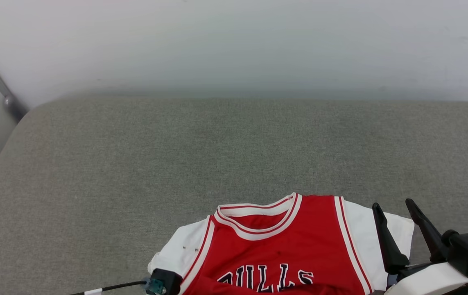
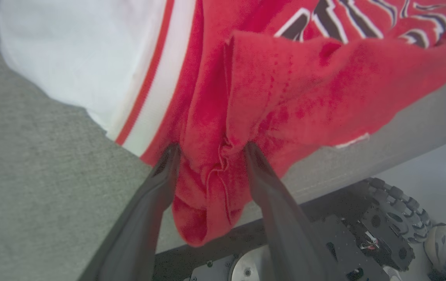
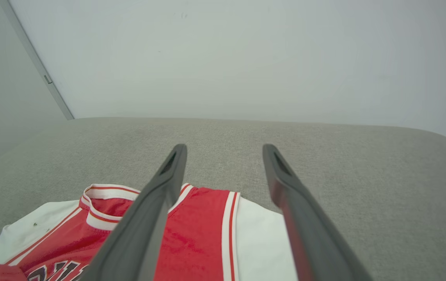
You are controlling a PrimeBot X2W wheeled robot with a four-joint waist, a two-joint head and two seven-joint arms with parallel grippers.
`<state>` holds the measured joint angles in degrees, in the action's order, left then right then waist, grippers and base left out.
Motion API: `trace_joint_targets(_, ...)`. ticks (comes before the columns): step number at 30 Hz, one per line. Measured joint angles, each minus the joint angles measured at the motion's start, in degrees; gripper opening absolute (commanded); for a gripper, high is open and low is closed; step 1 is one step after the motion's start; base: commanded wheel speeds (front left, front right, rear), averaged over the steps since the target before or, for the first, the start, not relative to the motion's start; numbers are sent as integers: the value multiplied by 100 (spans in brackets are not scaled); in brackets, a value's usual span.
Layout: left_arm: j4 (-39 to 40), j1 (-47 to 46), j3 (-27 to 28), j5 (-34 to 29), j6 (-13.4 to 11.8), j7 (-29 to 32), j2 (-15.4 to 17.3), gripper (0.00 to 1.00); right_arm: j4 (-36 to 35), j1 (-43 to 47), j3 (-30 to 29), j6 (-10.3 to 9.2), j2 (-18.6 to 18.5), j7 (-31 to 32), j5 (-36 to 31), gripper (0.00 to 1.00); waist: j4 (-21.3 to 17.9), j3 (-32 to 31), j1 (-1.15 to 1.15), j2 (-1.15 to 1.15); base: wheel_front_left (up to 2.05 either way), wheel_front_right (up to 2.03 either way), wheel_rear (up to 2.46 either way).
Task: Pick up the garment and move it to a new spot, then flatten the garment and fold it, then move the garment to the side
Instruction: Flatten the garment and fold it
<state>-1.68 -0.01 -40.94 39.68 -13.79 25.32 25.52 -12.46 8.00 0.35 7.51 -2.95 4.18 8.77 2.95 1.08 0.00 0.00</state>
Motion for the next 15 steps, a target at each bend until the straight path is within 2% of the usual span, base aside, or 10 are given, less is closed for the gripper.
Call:
trace_joint_targets(4, 78, -113, 310, -285, -202, -851, -130, 100, -3, 107, -53, -1, -1, 42, 34, 100, 49, -140, 0, 0, 0, 0, 0)
trace_joint_targets(15, 253, -642, 889, -808, -159, -2672, -140, 100, -7, 252, -172, -1, 0, 125, 140, 100, 70, -293, 0, 0, 0, 0, 0)
